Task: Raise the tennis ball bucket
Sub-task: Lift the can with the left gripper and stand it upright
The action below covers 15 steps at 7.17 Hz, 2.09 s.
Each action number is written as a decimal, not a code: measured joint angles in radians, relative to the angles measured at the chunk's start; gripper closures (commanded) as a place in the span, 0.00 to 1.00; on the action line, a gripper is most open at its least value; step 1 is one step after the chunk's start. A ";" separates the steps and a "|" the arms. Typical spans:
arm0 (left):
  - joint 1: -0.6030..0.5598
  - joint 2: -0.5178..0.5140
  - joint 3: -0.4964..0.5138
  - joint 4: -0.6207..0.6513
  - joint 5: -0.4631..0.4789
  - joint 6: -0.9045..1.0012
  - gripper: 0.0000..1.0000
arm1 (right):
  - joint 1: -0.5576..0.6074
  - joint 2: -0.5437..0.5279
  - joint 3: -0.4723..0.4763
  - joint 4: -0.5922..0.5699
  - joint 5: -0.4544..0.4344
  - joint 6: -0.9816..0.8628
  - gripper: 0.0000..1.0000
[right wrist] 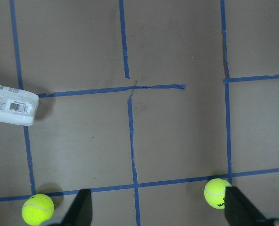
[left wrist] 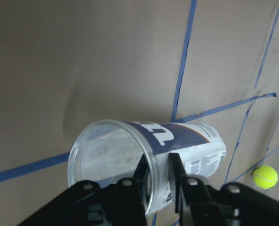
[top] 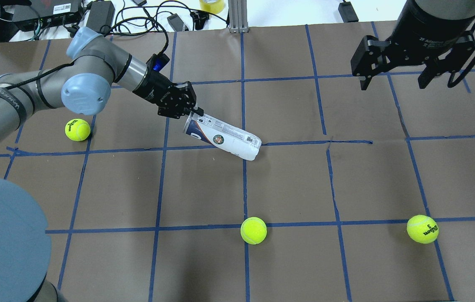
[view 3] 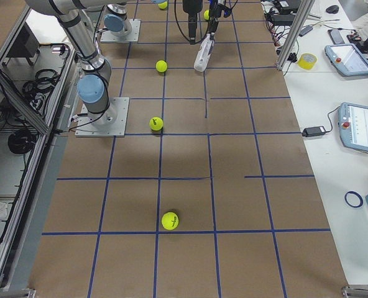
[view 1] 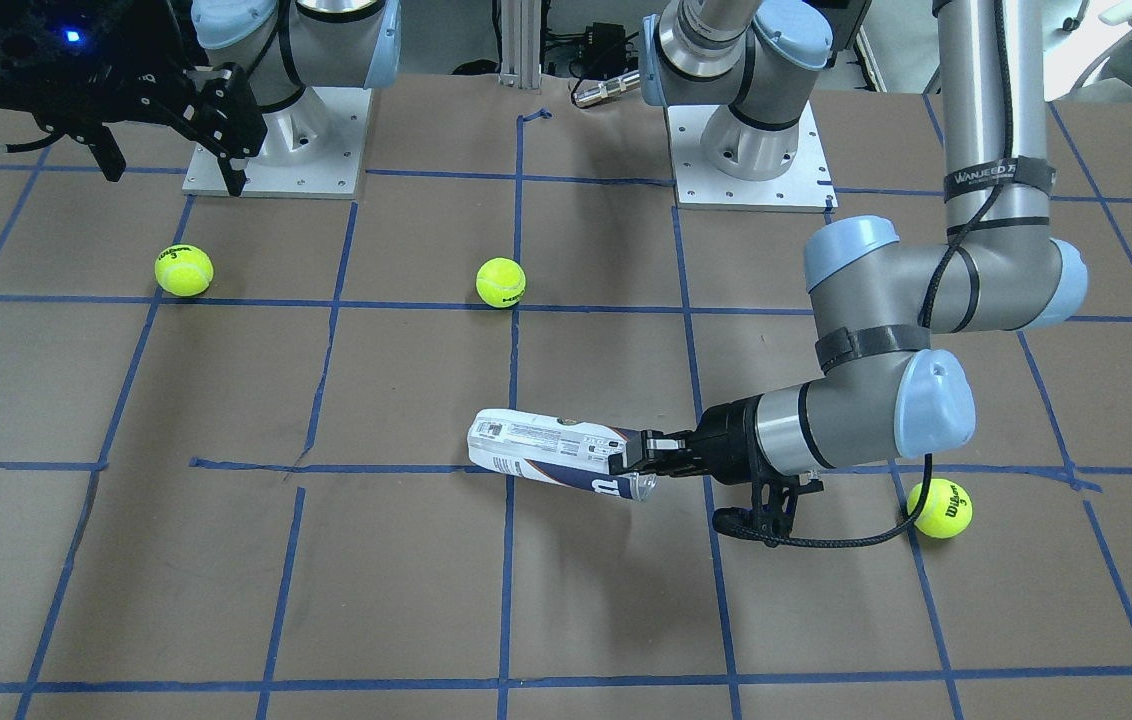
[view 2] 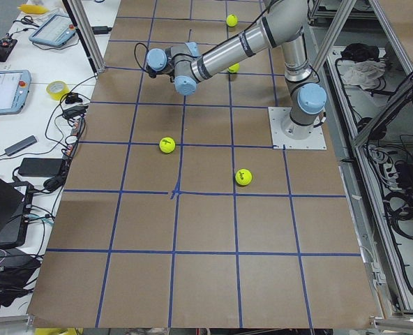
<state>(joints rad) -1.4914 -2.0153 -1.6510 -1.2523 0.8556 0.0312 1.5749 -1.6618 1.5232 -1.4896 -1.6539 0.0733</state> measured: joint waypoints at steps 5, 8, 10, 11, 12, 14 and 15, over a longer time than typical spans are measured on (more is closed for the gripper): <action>-0.101 0.091 0.174 0.043 0.148 -0.262 1.00 | -0.001 0.001 0.009 0.005 -0.016 -0.003 0.00; -0.184 0.075 0.277 0.087 0.542 -0.084 1.00 | -0.001 0.003 0.022 -0.004 -0.017 -0.053 0.00; -0.238 0.042 0.300 0.096 0.712 0.055 1.00 | -0.001 0.004 0.023 -0.006 -0.017 -0.065 0.00; -0.253 0.019 0.312 0.108 0.747 0.089 1.00 | -0.001 0.004 0.023 -0.010 -0.016 -0.067 0.00; -0.271 -0.001 0.329 0.118 0.779 0.102 1.00 | 0.000 0.004 0.023 -0.013 -0.016 -0.072 0.00; -0.297 -0.037 0.346 0.142 0.812 0.111 1.00 | 0.000 0.005 0.023 -0.014 -0.016 -0.076 0.00; -0.302 -0.048 0.345 0.169 0.815 0.109 1.00 | -0.001 0.005 0.023 -0.015 -0.016 -0.076 0.00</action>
<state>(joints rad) -1.7931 -2.0635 -1.3062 -1.0832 1.6708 0.1402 1.5741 -1.6568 1.5463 -1.5044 -1.6695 -0.0029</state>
